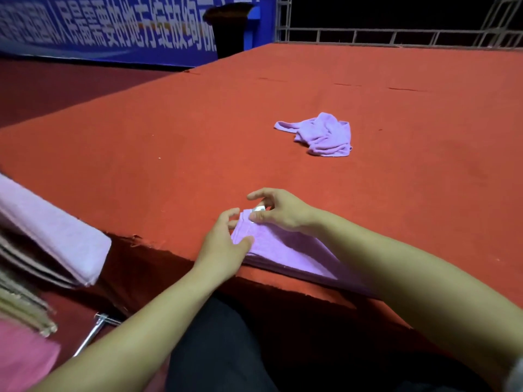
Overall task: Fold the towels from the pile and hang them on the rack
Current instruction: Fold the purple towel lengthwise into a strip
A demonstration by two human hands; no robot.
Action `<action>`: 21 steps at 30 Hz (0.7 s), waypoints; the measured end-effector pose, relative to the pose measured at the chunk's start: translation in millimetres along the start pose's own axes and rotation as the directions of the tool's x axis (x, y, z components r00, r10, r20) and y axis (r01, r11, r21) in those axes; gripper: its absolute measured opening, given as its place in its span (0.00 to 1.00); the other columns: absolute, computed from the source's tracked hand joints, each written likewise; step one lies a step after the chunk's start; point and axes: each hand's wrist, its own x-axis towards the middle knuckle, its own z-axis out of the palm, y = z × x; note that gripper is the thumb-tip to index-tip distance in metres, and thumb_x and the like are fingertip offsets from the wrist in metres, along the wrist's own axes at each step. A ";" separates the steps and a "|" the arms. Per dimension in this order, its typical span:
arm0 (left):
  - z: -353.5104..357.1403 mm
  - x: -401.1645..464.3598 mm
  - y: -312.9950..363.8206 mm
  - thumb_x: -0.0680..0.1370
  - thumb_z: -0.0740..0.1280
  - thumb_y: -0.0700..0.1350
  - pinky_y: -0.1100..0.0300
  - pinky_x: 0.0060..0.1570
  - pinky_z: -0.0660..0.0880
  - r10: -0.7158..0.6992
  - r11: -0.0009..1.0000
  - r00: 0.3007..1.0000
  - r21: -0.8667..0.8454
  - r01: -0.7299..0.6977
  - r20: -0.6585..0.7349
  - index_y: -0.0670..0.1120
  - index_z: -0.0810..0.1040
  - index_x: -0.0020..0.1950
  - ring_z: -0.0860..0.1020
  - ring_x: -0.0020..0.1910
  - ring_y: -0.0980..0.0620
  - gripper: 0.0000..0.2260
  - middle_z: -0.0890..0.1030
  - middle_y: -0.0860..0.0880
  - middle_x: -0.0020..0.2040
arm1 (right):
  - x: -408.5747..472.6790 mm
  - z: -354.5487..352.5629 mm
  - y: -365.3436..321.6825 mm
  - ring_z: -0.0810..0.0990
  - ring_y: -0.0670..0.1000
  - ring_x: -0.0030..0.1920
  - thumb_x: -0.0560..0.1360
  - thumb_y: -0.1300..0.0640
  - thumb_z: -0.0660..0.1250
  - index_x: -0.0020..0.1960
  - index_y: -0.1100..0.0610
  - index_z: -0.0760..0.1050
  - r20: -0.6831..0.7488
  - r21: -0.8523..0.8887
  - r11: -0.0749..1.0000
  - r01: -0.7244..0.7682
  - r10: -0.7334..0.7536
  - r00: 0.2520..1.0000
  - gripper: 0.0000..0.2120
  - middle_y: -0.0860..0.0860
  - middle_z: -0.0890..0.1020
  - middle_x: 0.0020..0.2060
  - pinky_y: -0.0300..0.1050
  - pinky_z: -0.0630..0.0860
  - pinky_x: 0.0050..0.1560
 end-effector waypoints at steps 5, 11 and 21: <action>3.8 -2.0 -4.5 0.76 0.67 0.48 0.55 0.63 0.67 0.044 0.923 0.999 0.385 -0.031 -0.027 0.54 0.65 0.72 0.67 0.66 0.48 0.25 0.70 0.55 0.69 | -12.1 -5.0 6.5 0.80 0.45 0.44 0.73 0.51 0.75 0.70 0.55 0.71 -0.028 -0.205 0.978 -0.031 0.026 0.999 0.28 0.48 0.81 0.52 0.31 0.72 0.46; 18.6 10.8 16.1 0.78 0.61 0.50 0.53 0.63 0.68 0.446 0.794 0.895 0.452 -0.405 0.018 0.51 0.74 0.66 0.70 0.63 0.48 0.17 0.73 0.55 0.67 | -75.7 -39.2 14.2 0.78 0.52 0.52 0.78 0.54 0.67 0.69 0.52 0.71 -0.260 -0.455 0.886 -0.084 -0.042 0.965 0.20 0.49 0.80 0.58 0.46 0.72 0.58; 75.8 32.9 37.9 0.73 0.38 0.71 0.40 0.75 0.40 0.258 0.387 0.743 0.639 -0.665 0.617 0.62 0.47 0.79 0.47 0.79 0.53 0.34 0.49 0.58 0.80 | -201.6 -75.1 91.0 0.50 0.50 0.79 0.77 0.31 0.43 0.79 0.39 0.48 -0.210 -0.691 0.611 -0.388 0.343 0.915 0.32 0.43 0.53 0.79 0.57 0.49 0.77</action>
